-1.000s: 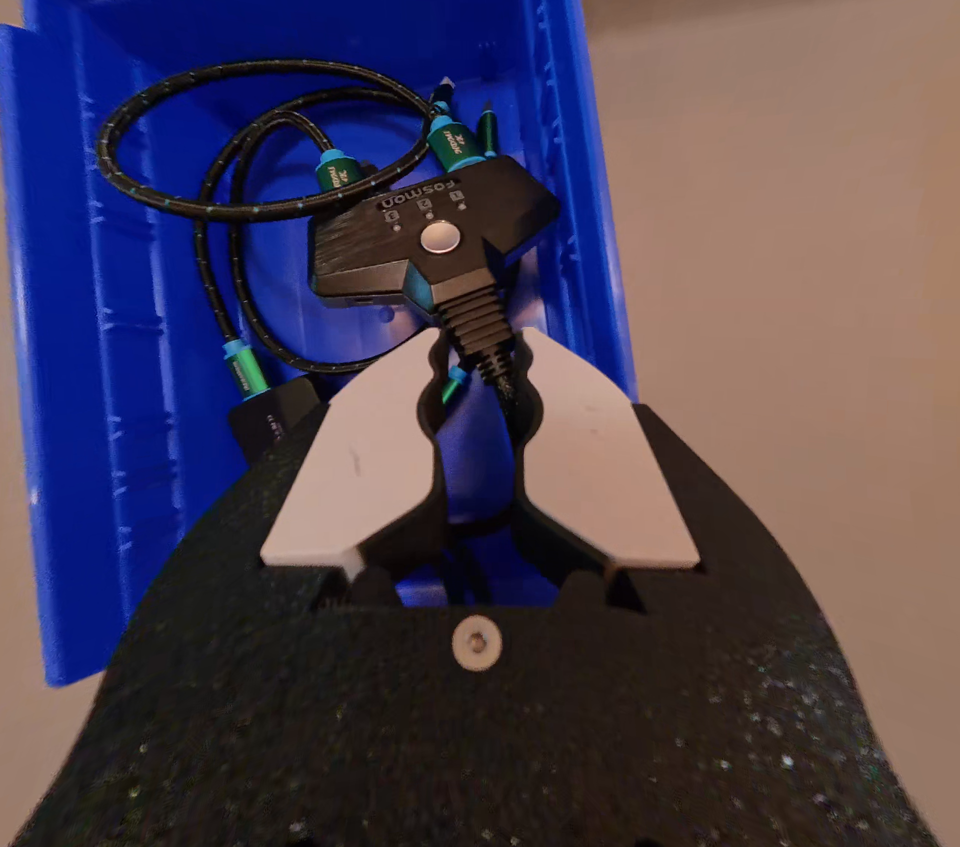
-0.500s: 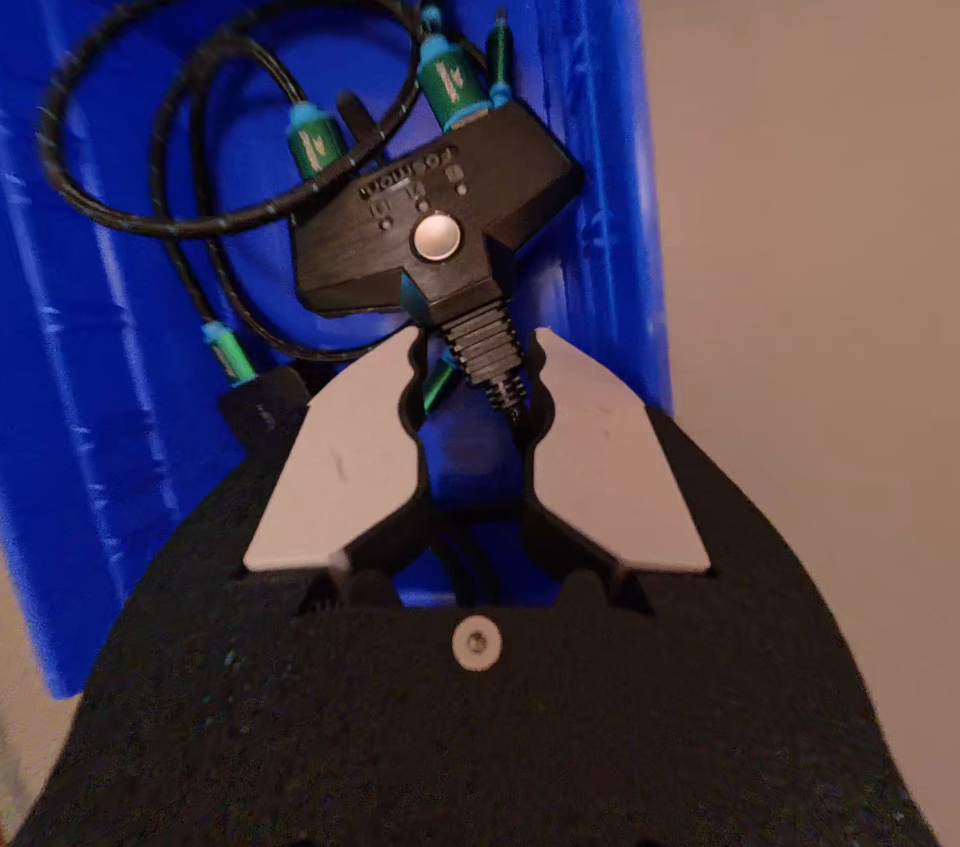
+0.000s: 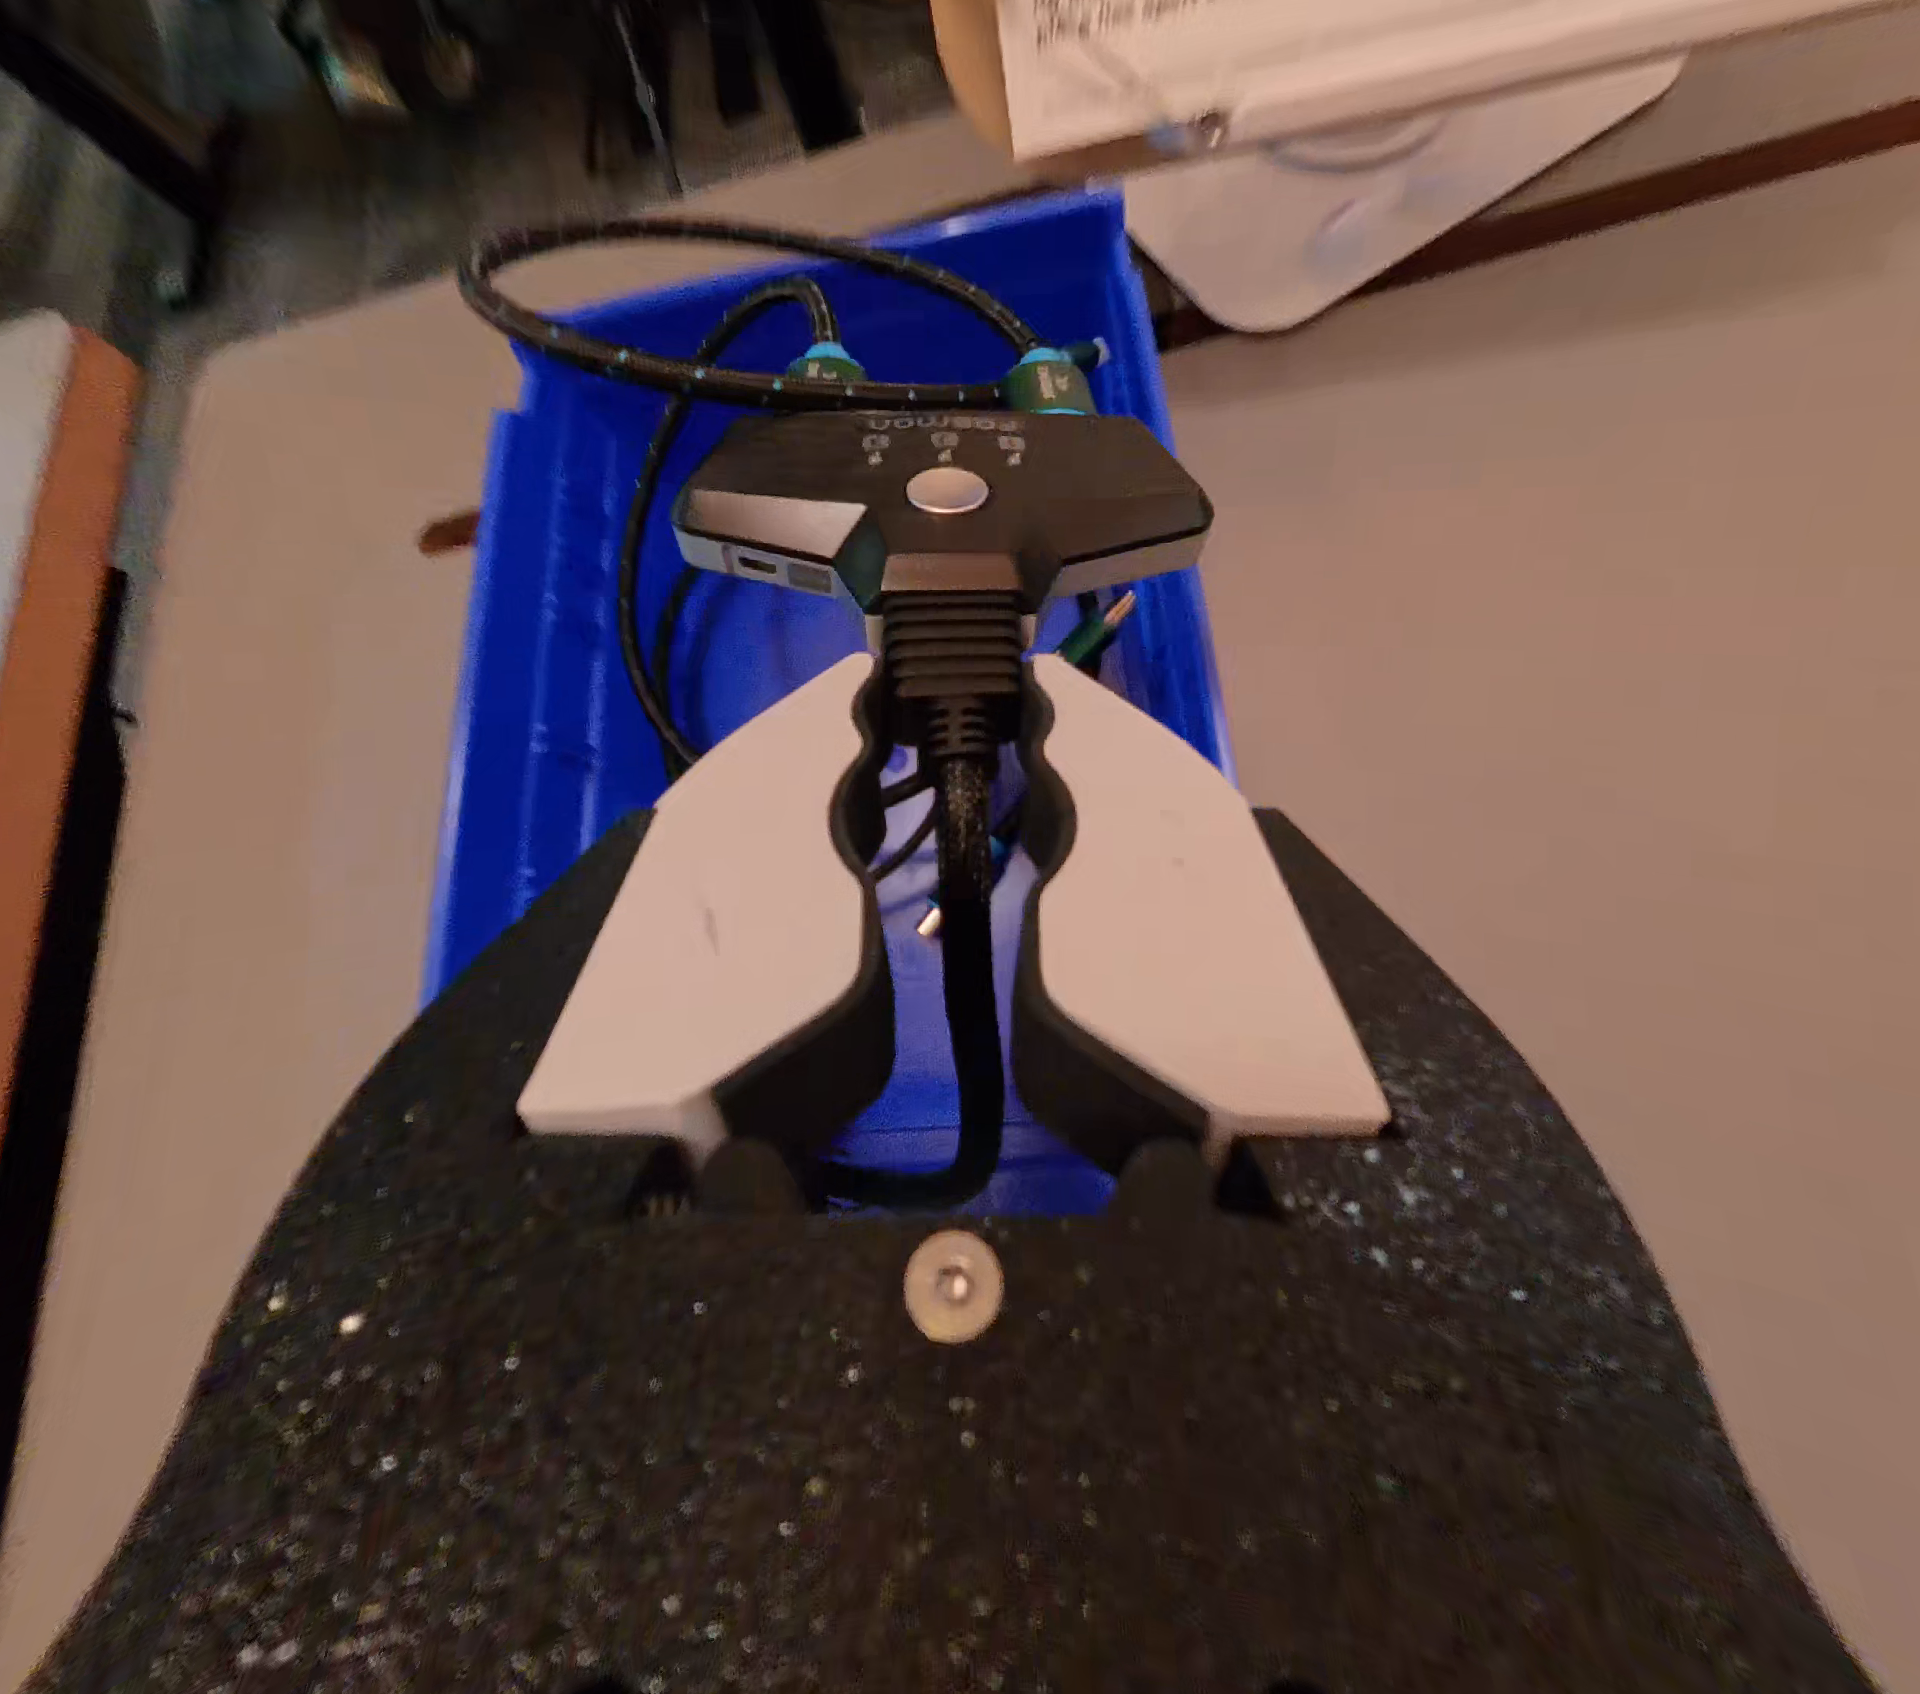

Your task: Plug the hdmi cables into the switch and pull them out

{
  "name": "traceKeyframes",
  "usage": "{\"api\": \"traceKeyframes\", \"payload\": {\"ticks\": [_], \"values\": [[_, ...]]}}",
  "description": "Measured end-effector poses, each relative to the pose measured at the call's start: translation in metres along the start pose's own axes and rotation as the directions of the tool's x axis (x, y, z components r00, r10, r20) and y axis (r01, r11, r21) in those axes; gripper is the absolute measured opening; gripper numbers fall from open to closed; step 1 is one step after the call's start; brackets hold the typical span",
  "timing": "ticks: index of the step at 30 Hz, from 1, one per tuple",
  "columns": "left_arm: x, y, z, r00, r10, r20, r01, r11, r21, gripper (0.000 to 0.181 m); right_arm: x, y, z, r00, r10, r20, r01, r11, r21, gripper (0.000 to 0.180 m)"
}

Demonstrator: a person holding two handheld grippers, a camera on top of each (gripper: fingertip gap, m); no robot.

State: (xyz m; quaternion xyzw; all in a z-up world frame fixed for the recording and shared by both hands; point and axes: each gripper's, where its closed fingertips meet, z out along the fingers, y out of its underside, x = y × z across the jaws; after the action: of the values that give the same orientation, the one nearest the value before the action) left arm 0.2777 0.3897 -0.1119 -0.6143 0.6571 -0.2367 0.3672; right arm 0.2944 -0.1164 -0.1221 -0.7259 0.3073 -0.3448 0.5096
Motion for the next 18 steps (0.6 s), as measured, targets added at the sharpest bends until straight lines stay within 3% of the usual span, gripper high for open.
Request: {"api": "traceKeyframes", "payload": {"ticks": [1, 5, 9, 13, 18], "values": [[0.0, -0.01, -0.011, 1.0, 0.029, -0.003, -0.029, 0.999, 0.045, 0.022, -0.001, 0.0, 0.001, 1.0, -0.005, 0.002, 0.005, 1.0, -0.001, 0.056], [0.015, -0.042, -0.055, 0.989, 0.141, -0.04, -0.129, 0.965, 0.227, 0.022, -0.009, -0.008, 0.001, 1.0, -0.029, 0.011, 0.028, 0.999, 0.022, 0.056], [0.05, -0.065, -0.104, 0.945, 0.271, -0.183, -0.182, 0.901, 0.395, 0.022, -0.027, -0.025, 0.0, 0.996, -0.039, 0.075, 0.032, 0.994, 0.102, 0.056], [0.1, -0.075, -0.153, 0.831, 0.43, -0.352, -0.214, 0.832, 0.511, 0.022, -0.067, -0.062, -0.017, 0.965, -0.093, 0.247, 0.017, 0.956, 0.294, 0.056], [0.159, -0.059, -0.199, 0.611, 0.529, -0.589, -0.185, 0.818, 0.544, 0.022, -0.135, -0.103, -0.066, 0.827, -0.27, 0.493, -0.008, 0.871, 0.491, 0.056]]}}
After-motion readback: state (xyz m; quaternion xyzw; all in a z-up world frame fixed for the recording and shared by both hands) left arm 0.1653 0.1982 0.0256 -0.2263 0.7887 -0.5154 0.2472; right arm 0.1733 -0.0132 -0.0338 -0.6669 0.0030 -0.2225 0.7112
